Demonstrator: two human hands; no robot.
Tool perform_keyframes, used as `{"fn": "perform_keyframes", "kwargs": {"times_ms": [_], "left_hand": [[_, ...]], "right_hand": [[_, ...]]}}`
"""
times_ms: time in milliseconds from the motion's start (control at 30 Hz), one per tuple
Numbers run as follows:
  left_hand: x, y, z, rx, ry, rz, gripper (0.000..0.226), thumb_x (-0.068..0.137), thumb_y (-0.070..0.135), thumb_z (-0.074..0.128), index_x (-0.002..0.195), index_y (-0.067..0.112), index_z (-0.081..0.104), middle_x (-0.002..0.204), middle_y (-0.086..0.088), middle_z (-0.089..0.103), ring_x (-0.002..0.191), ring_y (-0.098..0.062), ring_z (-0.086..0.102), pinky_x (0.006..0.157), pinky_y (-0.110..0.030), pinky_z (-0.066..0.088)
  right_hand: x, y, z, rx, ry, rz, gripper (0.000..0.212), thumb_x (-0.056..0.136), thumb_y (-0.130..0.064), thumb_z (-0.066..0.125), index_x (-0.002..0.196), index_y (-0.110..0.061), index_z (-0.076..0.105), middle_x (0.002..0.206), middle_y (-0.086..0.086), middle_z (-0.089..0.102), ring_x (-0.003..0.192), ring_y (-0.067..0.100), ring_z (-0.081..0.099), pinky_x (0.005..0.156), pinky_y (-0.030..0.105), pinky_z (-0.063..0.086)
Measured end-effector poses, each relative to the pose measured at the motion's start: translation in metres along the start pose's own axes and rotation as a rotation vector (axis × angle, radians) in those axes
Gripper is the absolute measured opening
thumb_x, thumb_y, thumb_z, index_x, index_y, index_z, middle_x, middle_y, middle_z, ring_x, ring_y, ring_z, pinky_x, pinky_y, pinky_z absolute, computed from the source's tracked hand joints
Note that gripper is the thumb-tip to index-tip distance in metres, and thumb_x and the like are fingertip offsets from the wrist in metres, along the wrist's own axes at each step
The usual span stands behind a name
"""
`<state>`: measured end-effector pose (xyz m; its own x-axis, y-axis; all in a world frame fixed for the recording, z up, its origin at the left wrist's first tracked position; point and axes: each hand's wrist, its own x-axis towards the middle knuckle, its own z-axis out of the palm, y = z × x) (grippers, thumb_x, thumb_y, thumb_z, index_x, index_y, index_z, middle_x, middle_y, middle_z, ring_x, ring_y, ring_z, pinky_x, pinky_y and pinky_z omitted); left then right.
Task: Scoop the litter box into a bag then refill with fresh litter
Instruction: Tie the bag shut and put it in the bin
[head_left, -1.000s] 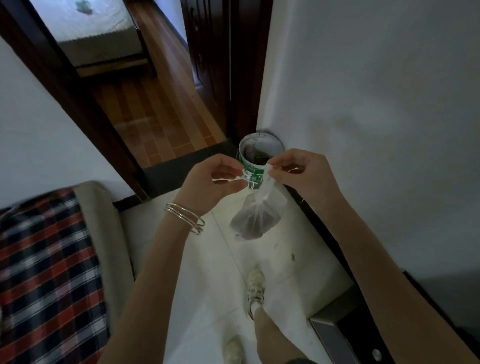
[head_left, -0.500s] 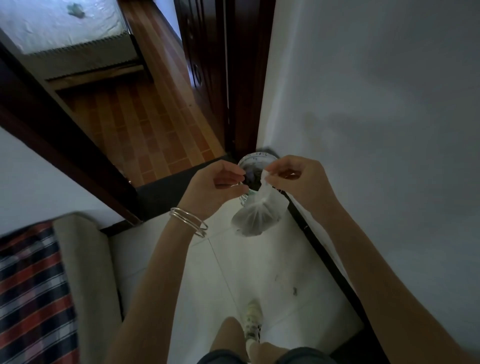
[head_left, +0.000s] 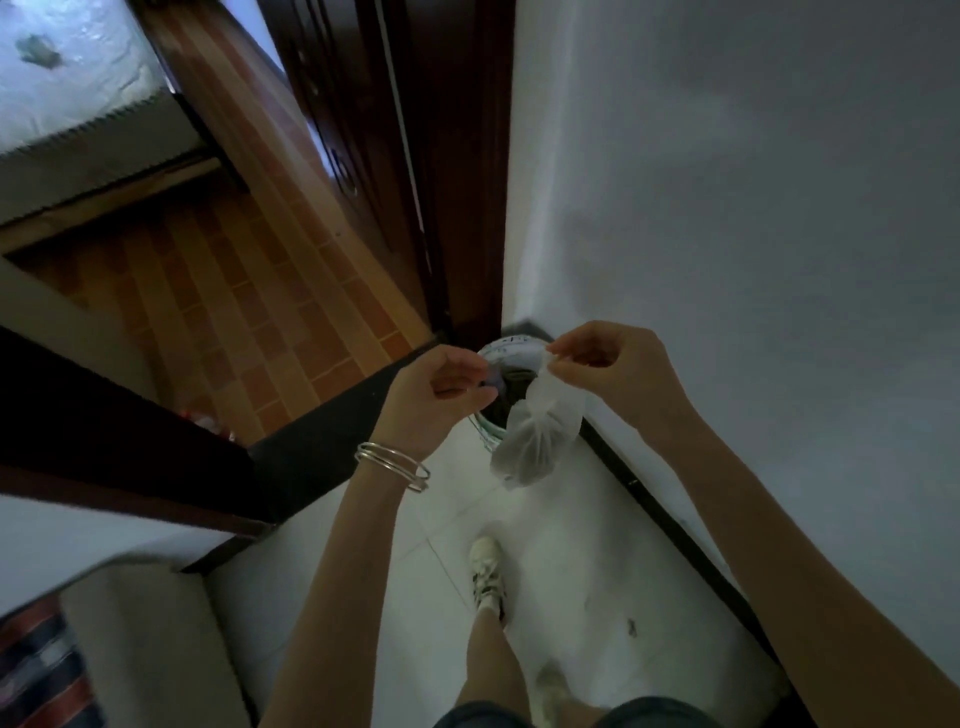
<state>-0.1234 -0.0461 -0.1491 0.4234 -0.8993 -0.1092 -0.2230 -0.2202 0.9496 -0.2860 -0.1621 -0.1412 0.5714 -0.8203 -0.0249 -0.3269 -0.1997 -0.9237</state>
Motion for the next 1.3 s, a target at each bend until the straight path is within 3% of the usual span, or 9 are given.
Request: {"fn": "perform_keyframes", "kwargs": {"times_ms": [300, 467, 633, 800, 967, 1200, 1300], "left_hand": [[0.121, -0.036, -0.015, -0.044, -0.107, -0.066, 0.024, 0.074, -0.001, 0.069, 0.097, 0.003, 0.061, 0.083, 0.006, 0.064, 0.071, 0.009, 0.062, 0.068, -0.006, 0.047], [0.176, -0.082, -0.008, -0.066, -0.124, -0.155, 0.025, 0.072, 0.001, 0.072, 0.087, 0.019, 0.062, 0.083, 0.006, 0.065, 0.074, 0.006, 0.062, 0.075, -0.012, 0.050], [0.230, -0.145, 0.013, -0.114, -0.119, -0.212, 0.027, 0.072, -0.003, 0.072, 0.094, 0.007, 0.061, 0.083, 0.003, 0.064, 0.073, 0.005, 0.062, 0.075, -0.013, 0.050], [0.273, -0.227, 0.040, -0.160, -0.134, -0.277, 0.026, 0.071, -0.004, 0.071, 0.090, 0.012, 0.060, 0.084, 0.002, 0.064, 0.074, 0.001, 0.063, 0.074, -0.015, 0.050], [0.297, -0.308, 0.072, -0.122, -0.153, -0.314, 0.030, 0.071, -0.001, 0.072, 0.097, 0.005, 0.060, 0.087, 0.005, 0.063, 0.078, -0.002, 0.062, 0.075, -0.015, 0.051], [0.318, -0.404, 0.113, -0.102, -0.157, -0.352, 0.028, 0.071, 0.000, 0.072, 0.095, 0.008, 0.060, 0.086, 0.007, 0.062, 0.080, 0.000, 0.061, 0.079, -0.015, 0.050], [0.323, -0.426, 0.124, -0.116, -0.156, -0.380, 0.031, 0.071, 0.001, 0.073, 0.096, 0.013, 0.058, 0.091, 0.007, 0.061, 0.089, -0.008, 0.059, 0.083, -0.018, 0.051]], "right_hand": [[0.096, 0.036, 0.021, -0.059, 0.060, 0.165, 0.013, 0.074, -0.012, 0.076, 0.079, -0.023, 0.070, 0.079, -0.008, 0.071, 0.072, 0.001, 0.066, 0.078, 0.016, 0.053], [0.144, 0.077, 0.031, -0.066, 0.087, 0.248, 0.011, 0.074, -0.011, 0.075, 0.081, -0.018, 0.071, 0.082, 0.000, 0.072, 0.077, 0.011, 0.068, 0.082, 0.026, 0.055], [0.198, 0.144, 0.056, -0.067, 0.126, 0.307, 0.019, 0.072, -0.011, 0.075, 0.072, -0.029, 0.068, 0.080, 0.000, 0.072, 0.079, 0.014, 0.068, 0.086, 0.037, 0.054], [0.237, 0.239, 0.093, -0.057, 0.178, 0.393, 0.010, 0.073, -0.008, 0.074, 0.080, -0.014, 0.071, 0.078, -0.005, 0.070, 0.073, 0.003, 0.066, 0.082, 0.024, 0.054], [0.254, 0.332, 0.127, -0.057, 0.228, 0.460, 0.010, 0.073, -0.005, 0.073, 0.083, -0.008, 0.070, 0.076, -0.003, 0.068, 0.068, -0.001, 0.062, 0.072, 0.013, 0.051], [0.280, 0.425, 0.157, -0.095, 0.249, 0.477, 0.012, 0.076, -0.006, 0.072, 0.082, -0.014, 0.067, 0.078, -0.005, 0.066, 0.072, 0.002, 0.062, 0.075, 0.016, 0.051], [0.282, 0.444, 0.162, -0.043, 0.246, 0.522, 0.017, 0.074, -0.005, 0.073, 0.089, -0.012, 0.069, 0.075, -0.009, 0.065, 0.074, 0.001, 0.063, 0.076, 0.015, 0.051]]}}
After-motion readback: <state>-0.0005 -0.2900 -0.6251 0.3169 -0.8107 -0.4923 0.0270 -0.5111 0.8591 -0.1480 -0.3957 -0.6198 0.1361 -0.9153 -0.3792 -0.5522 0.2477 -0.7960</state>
